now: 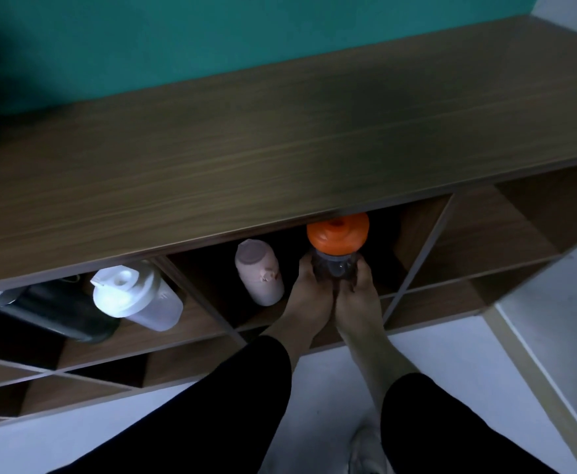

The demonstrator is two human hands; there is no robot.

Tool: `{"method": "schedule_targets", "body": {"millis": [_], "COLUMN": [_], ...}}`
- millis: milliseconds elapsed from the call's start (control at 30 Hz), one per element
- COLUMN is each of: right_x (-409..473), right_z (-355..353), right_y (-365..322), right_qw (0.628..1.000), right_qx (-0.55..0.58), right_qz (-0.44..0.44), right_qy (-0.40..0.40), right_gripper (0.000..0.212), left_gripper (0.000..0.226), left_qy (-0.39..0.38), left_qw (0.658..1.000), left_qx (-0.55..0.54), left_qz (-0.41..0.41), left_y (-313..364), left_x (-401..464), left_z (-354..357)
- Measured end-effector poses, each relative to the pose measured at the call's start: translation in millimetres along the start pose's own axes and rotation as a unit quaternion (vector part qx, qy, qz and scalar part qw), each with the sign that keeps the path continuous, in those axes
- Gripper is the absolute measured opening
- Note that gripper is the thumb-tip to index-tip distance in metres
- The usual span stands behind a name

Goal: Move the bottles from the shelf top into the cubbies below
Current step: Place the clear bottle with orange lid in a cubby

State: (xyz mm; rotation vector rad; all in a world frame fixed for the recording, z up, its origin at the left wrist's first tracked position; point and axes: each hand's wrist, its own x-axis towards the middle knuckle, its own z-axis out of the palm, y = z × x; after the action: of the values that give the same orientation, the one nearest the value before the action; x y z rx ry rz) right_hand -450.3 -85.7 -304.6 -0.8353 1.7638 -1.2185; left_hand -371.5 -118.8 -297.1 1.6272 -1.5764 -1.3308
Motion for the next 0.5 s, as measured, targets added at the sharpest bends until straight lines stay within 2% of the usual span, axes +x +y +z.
{"method": "schedule_targets", "body": {"millis": [200,500], "right_x": [11,12], "right_z": [-12,-14], "right_y": [-6,-8], "right_qw": [0.999,1.000], "right_qx": [-0.011,0.006], "right_qz": [0.041,0.026], "right_qy": [-0.020,-0.001], "right_gripper": [0.057,0.054], "left_gripper": [0.069,0.077], "left_qy": [-0.009,-0.059], "left_qw": [0.998,0.998], "left_qx": [-0.061,-0.011], "left_qz": [0.007,-0.001], "left_y": [-13,0], "left_x": [-2,-1], "left_z": [6,15]}}
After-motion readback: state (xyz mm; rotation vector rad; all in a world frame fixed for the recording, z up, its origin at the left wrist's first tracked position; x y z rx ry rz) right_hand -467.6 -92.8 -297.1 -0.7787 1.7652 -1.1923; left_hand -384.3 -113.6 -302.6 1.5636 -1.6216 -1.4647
